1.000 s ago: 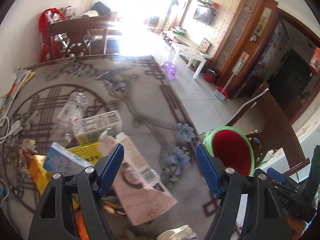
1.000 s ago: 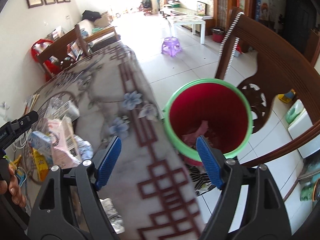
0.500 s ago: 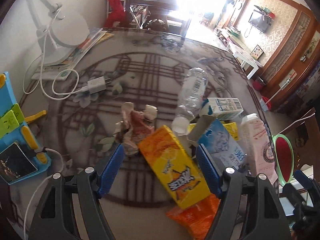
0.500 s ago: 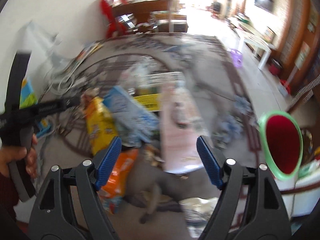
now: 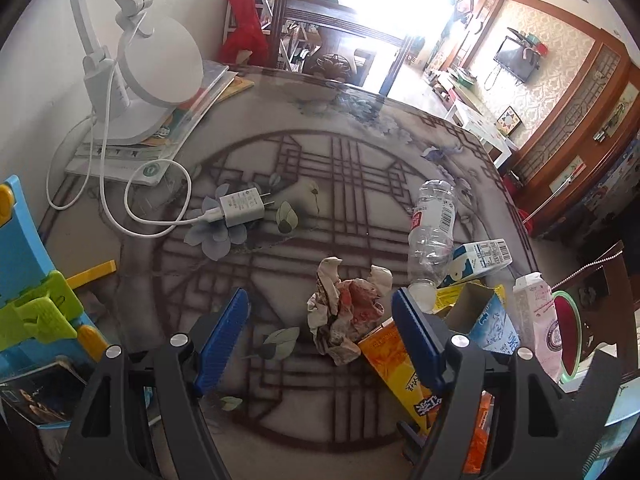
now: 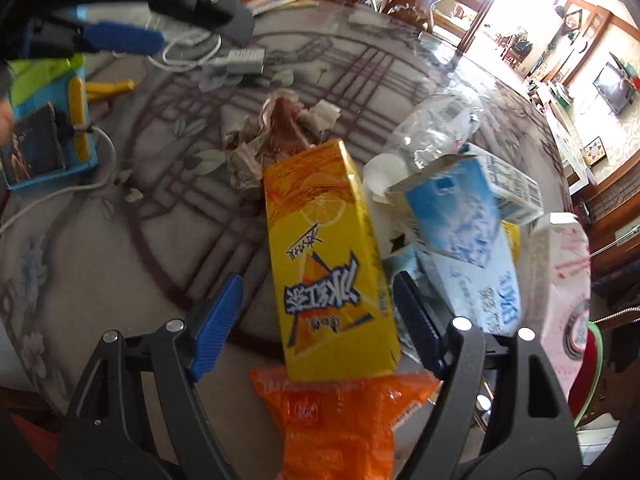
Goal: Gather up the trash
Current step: 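Return both tools to the table over the remaining trash, then grasp the yellow juice carton with the right tool while the left tool grasps crumpled tissues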
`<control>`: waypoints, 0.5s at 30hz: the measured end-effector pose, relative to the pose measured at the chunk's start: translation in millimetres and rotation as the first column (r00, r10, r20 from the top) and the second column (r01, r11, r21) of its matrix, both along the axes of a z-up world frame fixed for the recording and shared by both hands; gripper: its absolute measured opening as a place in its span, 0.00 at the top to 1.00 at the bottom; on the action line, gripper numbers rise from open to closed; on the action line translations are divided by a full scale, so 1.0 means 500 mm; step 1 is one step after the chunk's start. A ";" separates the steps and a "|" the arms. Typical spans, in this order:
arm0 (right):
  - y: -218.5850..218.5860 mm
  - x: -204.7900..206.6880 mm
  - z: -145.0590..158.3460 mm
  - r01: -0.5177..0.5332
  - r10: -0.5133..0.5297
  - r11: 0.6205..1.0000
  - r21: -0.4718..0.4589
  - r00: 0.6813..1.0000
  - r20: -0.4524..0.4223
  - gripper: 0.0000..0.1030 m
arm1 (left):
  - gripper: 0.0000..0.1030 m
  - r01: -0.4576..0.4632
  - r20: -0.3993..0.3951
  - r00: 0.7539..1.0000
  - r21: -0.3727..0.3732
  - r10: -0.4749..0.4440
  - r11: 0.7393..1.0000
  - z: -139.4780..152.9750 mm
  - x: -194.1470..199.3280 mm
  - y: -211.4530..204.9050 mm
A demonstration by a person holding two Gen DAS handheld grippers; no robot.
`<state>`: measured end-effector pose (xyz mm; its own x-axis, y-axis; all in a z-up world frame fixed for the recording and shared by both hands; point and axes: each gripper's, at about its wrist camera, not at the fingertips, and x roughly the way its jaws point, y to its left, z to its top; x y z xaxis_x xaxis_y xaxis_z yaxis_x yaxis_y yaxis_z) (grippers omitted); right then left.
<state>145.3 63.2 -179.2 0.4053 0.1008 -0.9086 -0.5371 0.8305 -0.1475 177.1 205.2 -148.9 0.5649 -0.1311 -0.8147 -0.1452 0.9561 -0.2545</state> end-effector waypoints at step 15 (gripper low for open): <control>-0.078 0.009 0.092 0.110 -0.102 0.982 0.152 0.993 -0.058 0.47 | 0.31 0.024 -0.052 0.998 -0.027 -0.025 0.999 -0.066 0.054 0.014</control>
<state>149.7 24.3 -133.3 0.3762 0.2003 -0.9046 -0.4483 0.8938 0.0115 204.1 212.0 -182.0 0.5178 -0.1663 -0.8392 -0.1354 0.9526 -0.2723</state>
